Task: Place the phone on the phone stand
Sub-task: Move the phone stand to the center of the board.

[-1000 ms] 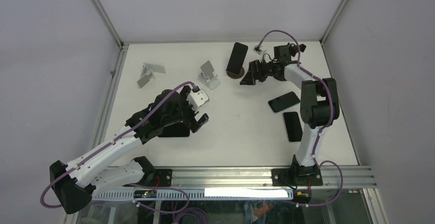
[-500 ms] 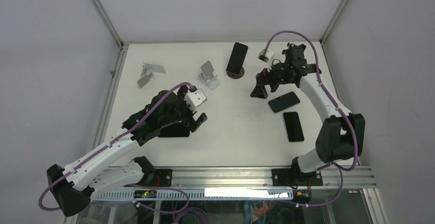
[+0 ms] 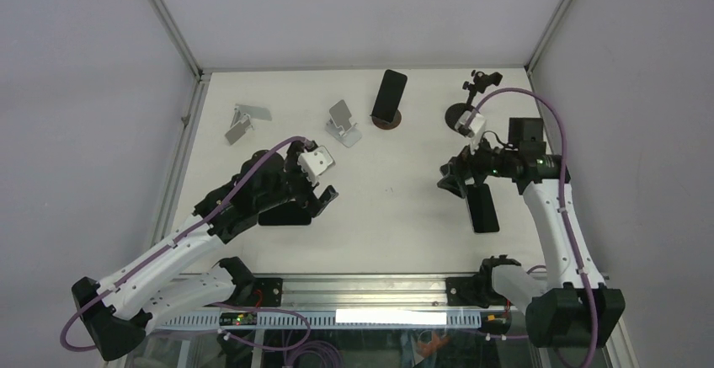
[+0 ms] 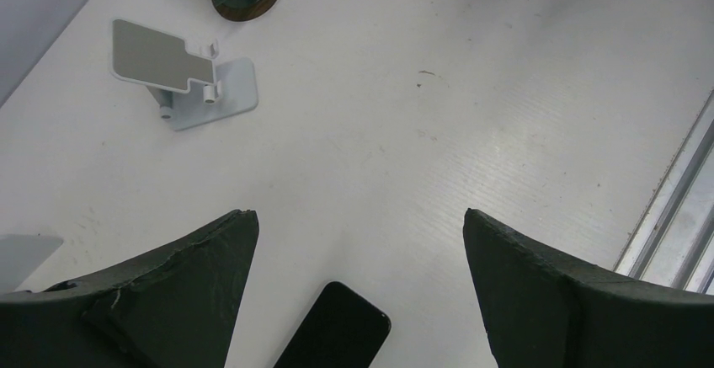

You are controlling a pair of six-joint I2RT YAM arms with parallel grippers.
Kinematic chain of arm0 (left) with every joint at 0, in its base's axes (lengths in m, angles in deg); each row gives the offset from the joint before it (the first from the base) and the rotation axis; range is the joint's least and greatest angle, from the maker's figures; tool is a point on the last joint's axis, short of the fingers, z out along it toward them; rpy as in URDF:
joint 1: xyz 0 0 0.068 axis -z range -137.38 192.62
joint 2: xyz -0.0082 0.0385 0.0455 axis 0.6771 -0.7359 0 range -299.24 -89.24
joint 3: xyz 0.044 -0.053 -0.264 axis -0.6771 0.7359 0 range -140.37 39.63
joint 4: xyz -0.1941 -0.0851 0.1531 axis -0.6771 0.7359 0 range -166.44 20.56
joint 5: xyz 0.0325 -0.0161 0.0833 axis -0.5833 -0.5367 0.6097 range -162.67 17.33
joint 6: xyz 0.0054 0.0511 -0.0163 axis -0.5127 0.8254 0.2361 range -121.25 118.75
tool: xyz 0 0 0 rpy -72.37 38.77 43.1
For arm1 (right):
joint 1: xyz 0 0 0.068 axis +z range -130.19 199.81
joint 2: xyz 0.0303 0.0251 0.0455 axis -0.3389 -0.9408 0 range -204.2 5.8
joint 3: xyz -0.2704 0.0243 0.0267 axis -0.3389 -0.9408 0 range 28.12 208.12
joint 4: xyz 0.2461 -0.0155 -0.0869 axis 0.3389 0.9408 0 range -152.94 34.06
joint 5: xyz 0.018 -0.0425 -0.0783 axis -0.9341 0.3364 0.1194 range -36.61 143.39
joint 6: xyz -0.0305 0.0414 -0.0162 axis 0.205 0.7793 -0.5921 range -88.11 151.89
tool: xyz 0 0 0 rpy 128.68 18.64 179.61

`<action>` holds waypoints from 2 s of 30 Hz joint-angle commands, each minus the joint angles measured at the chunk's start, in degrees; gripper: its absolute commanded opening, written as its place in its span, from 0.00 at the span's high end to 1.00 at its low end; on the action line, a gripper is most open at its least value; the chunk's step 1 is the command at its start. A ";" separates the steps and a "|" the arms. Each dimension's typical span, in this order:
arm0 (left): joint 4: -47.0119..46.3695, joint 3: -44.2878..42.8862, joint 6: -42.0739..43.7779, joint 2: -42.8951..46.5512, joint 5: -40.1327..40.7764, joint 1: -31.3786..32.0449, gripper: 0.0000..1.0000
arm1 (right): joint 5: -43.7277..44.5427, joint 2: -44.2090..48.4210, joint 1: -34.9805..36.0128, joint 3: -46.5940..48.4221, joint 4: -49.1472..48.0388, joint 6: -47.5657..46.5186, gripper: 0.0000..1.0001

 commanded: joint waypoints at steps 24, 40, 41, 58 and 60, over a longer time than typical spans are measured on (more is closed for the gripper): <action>-23.76 -0.05 -27.49 -14.49 5.51 -6.77 0.01 | -8.96 0.80 -10.52 -2.45 2.09 -0.52 0.01; -52.13 -1.75 -60.20 -43.18 -11.45 -28.06 0.23 | -4.38 -2.71 -7.00 -1.84 3.30 -2.54 0.01; -54.26 -1.87 -59.46 -45.36 -11.89 -28.03 0.24 | -4.47 -2.95 -7.00 -1.80 3.35 -2.53 0.01; -68.18 -12.08 -52.55 -63.95 -14.22 -28.09 0.48 | -3.72 -5.19 -7.09 -2.01 3.07 -2.80 0.01; -67.41 -13.69 -51.90 -65.20 -15.20 -28.10 0.57 | -3.69 -5.35 -7.09 -2.07 3.04 -2.89 0.01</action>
